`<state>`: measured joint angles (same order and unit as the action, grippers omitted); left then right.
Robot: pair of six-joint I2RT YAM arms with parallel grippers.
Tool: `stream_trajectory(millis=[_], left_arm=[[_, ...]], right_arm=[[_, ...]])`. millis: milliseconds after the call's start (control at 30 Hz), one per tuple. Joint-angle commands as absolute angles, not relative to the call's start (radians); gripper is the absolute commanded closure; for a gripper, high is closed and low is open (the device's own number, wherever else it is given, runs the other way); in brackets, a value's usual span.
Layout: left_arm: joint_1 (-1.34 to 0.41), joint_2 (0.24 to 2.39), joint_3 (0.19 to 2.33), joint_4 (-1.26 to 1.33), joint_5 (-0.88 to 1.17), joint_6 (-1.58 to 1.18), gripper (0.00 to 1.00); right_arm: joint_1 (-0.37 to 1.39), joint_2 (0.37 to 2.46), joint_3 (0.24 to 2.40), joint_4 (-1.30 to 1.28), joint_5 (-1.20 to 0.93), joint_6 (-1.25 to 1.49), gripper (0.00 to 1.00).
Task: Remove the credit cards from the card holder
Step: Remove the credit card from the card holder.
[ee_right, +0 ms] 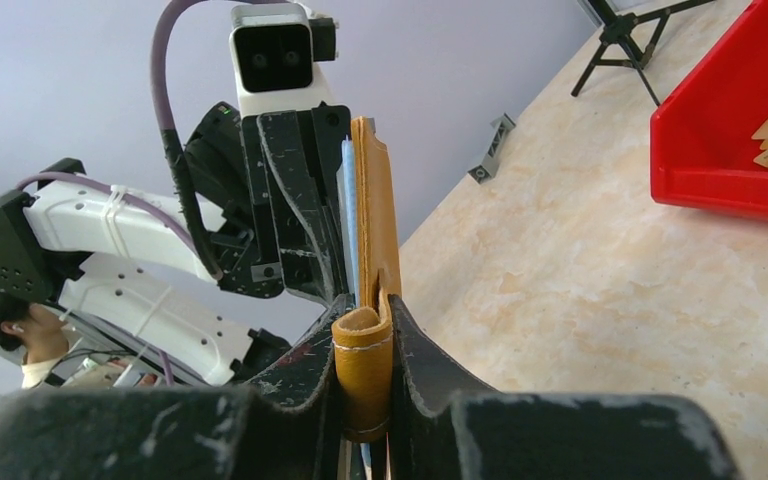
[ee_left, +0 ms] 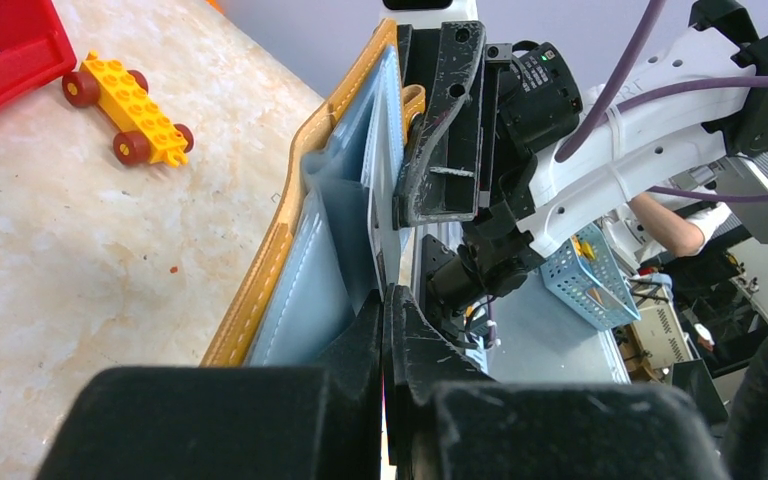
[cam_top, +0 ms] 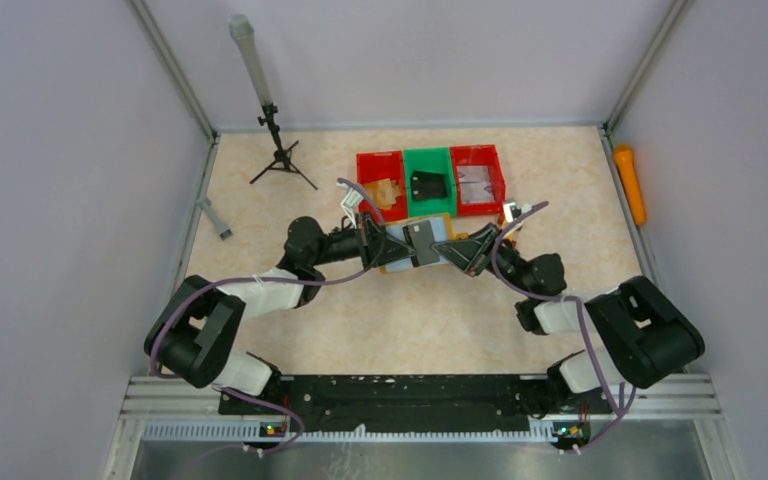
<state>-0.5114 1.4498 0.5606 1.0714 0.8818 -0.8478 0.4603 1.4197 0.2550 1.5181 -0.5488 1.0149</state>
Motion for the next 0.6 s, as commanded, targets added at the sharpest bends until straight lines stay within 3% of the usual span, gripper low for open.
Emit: stream_trajectory(millis=[0,267,567], left_arm=[[-0.505,1.449,0.581,1.141,0.901,-0.853,1.00],[-0.500,1.441,0.575,1.141,0.903,-0.851,1.00],[-0.500,1.467,0.584,1.165,0.913,-0.877,1.00]], right_arm=[[0.440,1.374,0.240,1.721,-0.524,1.008,0.91],[0.425,1.363,0.225,1.722,-0.504,1.012,0.98],[0.426,1.389,0.252,1.723,-0.555,1.017,0.98]])
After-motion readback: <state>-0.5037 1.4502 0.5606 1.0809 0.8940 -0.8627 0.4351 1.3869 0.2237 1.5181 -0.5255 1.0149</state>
